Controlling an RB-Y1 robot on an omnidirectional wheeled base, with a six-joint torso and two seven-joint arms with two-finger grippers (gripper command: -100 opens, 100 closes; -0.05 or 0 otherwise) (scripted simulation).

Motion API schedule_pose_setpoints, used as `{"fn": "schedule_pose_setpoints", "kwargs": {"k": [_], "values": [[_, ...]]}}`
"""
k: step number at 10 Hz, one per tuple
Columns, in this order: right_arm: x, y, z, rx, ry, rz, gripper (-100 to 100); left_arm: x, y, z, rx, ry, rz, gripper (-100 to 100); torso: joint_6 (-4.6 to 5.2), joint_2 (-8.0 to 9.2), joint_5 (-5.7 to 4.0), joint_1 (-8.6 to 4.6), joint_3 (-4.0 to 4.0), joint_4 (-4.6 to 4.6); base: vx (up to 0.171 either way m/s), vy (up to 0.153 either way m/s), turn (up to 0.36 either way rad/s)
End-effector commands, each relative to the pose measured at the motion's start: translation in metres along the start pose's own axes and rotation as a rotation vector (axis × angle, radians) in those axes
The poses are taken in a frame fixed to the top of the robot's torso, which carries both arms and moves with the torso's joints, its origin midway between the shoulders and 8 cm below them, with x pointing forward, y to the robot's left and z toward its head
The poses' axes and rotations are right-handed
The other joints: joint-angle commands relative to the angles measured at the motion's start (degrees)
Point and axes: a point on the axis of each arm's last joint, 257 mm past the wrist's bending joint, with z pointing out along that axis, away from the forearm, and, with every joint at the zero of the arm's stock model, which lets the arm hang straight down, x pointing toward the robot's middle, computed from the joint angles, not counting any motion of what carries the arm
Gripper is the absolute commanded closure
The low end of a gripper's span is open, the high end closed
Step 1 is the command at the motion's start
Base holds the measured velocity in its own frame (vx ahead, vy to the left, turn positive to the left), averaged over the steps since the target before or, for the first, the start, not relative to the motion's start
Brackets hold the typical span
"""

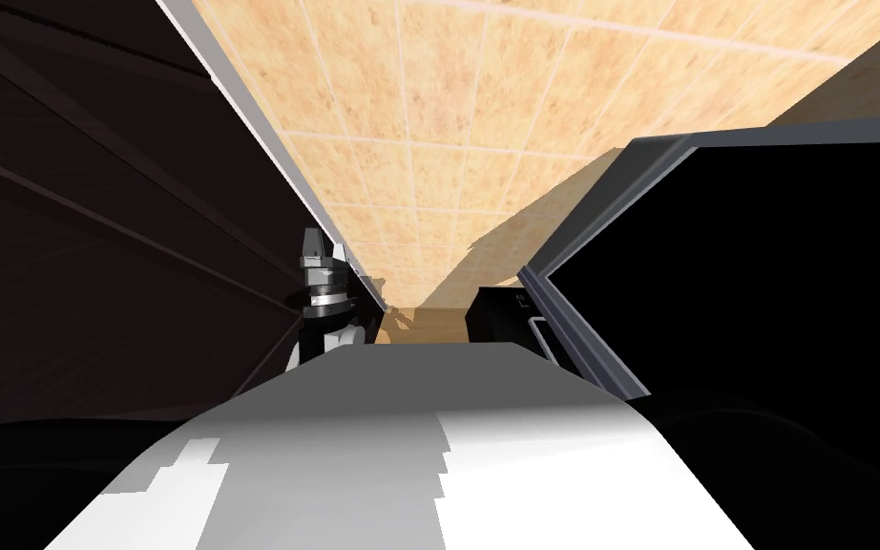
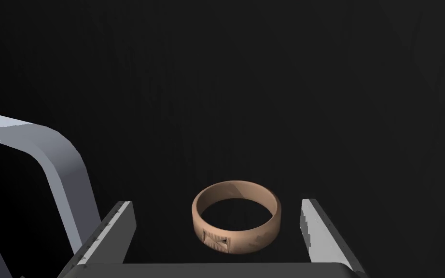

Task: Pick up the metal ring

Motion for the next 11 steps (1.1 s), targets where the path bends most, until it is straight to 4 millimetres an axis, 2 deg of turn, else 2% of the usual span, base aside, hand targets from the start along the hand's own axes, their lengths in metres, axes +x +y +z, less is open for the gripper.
{"fn": "schedule_pose_setpoints", "kwargs": {"k": [1, 2, 6, 7, 8, 11], "values": [[0.000, 0.000, 0.000, 0.000, 0.000, 0.000, -100, 0.000, 0.000, 0.000, 0.000, 0.000, 0.000, 0, 0.00, 0.00, 0.00, 0.00, 0.00, 0.00, -0.013, -0.003, 0.006], [-0.001, 0.000, 0.000, -0.001, -0.002, -0.002, 100, 0.000, 0.000, 0.000, 0.000, 0.000, 0.000, 0, 0.03, -0.05, -0.06, -0.09, -0.03, -0.02, 0.000, 0.000, 0.000], [0.000, 0.001, 0.000, -0.001, 0.000, -0.002, 100, 0.000, 0.000, 0.000, 0.000, 0.000, 0.000, 0, 0.02, -0.09, -0.05, -0.11, -0.05, -0.01, 0.000, 0.000, 0.000], [0.000, 0.001, 0.000, -0.001, 0.000, -0.002, 0, 0.000, 0.000, 0.000, 0.000, 0.000, 0.000, 0, 0.01, -0.10, -0.05, -0.11, -0.05, -0.01, 0.000, 0.000, 0.000], [0.012, -0.007, -0.005, 0.000, 0.000, -0.008, 100, 0.000, 0.000, 0.000, 0.000, 0.000, 0.000, 0, 0.01, -0.10, -0.05, -0.11, -0.05, -0.01, 0.066, 0.040, -0.024], [0.032, -0.019, -0.016, 0.000, 0.000, -0.015, 100, 0.000, 0.000, 0.000, 0.000, 0.000, 0.000, 0, 0.02, -0.45, -0.01, 0.08, -0.25, -0.08, 0.101, 0.045, -0.031]]}}
